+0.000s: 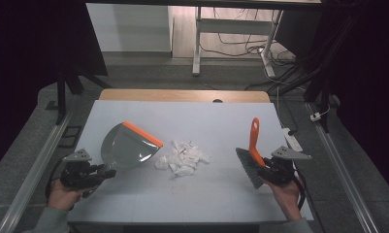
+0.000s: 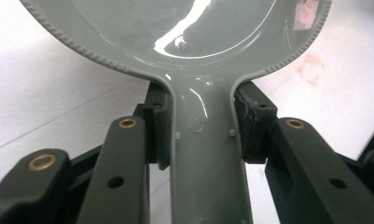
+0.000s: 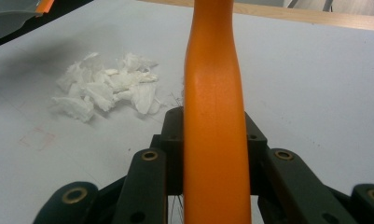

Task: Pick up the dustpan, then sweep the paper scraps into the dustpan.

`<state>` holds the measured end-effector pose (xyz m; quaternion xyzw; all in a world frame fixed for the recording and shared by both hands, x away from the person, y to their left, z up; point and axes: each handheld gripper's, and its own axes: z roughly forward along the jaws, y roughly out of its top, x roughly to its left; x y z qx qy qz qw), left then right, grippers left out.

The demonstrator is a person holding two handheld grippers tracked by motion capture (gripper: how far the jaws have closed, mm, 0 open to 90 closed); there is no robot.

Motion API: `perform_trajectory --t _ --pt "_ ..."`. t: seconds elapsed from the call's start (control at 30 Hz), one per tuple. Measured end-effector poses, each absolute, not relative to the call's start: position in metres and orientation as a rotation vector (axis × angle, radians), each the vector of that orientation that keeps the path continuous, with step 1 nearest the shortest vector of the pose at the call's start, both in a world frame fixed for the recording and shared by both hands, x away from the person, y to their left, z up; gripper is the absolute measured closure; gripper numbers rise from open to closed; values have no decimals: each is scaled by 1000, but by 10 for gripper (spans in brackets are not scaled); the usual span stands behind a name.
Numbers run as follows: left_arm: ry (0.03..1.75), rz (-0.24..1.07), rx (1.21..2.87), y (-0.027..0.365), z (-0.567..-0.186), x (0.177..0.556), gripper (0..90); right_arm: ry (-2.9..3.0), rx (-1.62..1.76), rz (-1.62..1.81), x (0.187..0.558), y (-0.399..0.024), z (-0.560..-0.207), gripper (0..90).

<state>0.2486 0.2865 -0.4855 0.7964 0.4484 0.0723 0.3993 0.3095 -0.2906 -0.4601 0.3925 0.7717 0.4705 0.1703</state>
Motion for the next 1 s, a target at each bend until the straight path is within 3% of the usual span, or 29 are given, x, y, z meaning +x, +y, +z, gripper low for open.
perform_trajectory --t 1.0 --pt "995 112 2198 294 -489 221 621 2197 1102 1339 310 -286 -460 705"
